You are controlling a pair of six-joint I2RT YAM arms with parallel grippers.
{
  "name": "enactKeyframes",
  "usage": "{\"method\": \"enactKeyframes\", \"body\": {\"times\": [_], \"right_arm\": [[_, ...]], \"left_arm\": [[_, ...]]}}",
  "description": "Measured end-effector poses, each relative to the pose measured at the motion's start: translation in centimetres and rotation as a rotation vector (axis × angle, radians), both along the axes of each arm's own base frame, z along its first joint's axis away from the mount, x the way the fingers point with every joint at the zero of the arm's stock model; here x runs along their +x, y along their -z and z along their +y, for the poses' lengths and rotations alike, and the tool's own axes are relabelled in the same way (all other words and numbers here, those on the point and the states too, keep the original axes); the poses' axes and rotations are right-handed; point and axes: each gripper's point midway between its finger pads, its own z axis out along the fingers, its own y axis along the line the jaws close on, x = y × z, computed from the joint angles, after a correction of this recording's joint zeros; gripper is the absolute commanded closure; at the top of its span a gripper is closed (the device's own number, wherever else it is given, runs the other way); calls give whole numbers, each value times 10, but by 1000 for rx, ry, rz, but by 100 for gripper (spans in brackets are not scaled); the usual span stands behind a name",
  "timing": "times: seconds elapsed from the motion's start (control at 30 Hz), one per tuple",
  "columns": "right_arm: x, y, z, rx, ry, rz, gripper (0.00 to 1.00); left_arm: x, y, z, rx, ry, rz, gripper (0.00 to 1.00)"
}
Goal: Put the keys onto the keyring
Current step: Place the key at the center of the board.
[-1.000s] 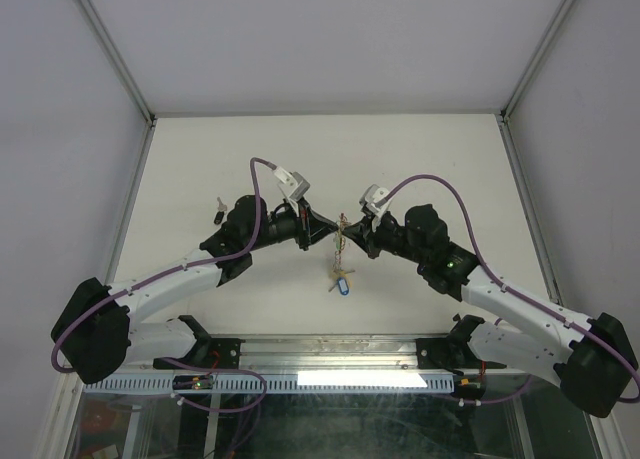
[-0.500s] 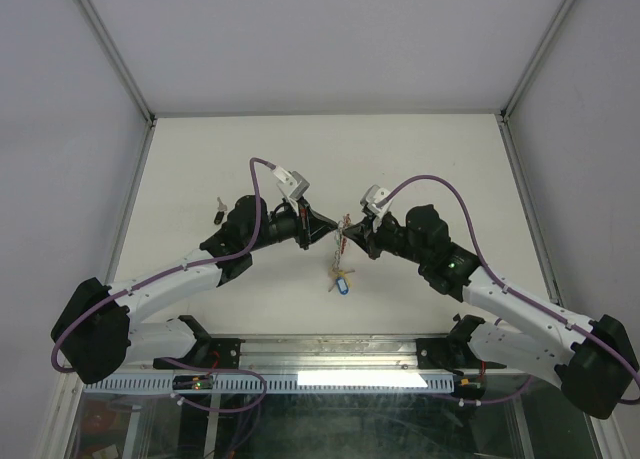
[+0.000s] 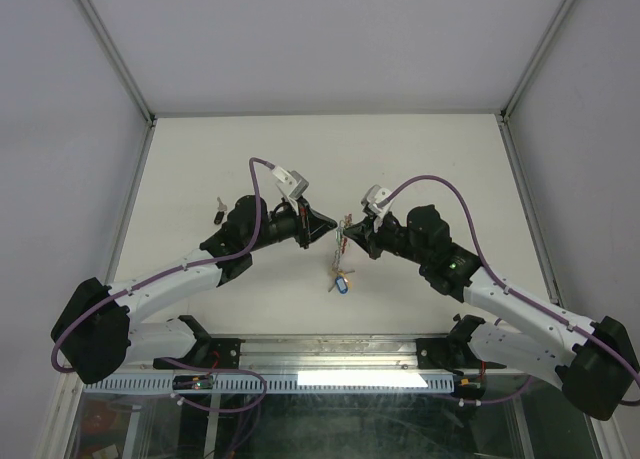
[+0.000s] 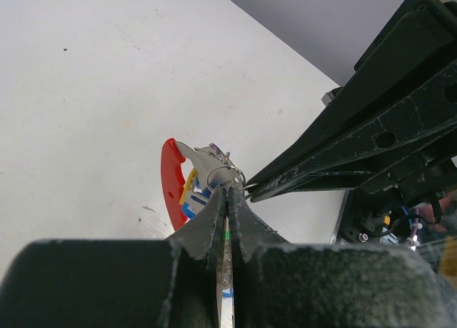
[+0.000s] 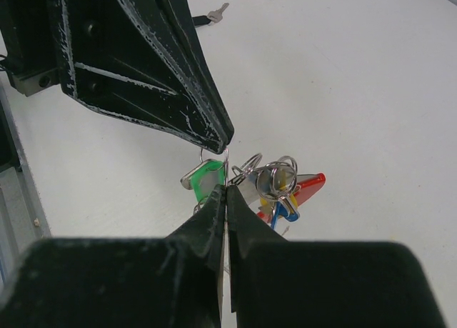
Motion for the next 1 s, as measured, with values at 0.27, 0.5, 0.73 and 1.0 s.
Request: {"method": "enactKeyframes", "body": {"times": [0.27, 0.5, 0.73, 1.0], "right_arm": [[0, 0, 0, 1, 5, 3, 100], [0, 0, 0, 7, 12, 15, 100], [0, 0, 0, 10, 14, 21, 100], [0, 0, -1, 15, 20, 25, 100]], "left_arm": [[0, 3, -1, 5, 1, 7, 100], [0, 7, -1, 12, 5, 15, 100], [0, 9, -2, 16, 6, 19, 100], [0, 13, -2, 23, 7, 28, 100]]}}
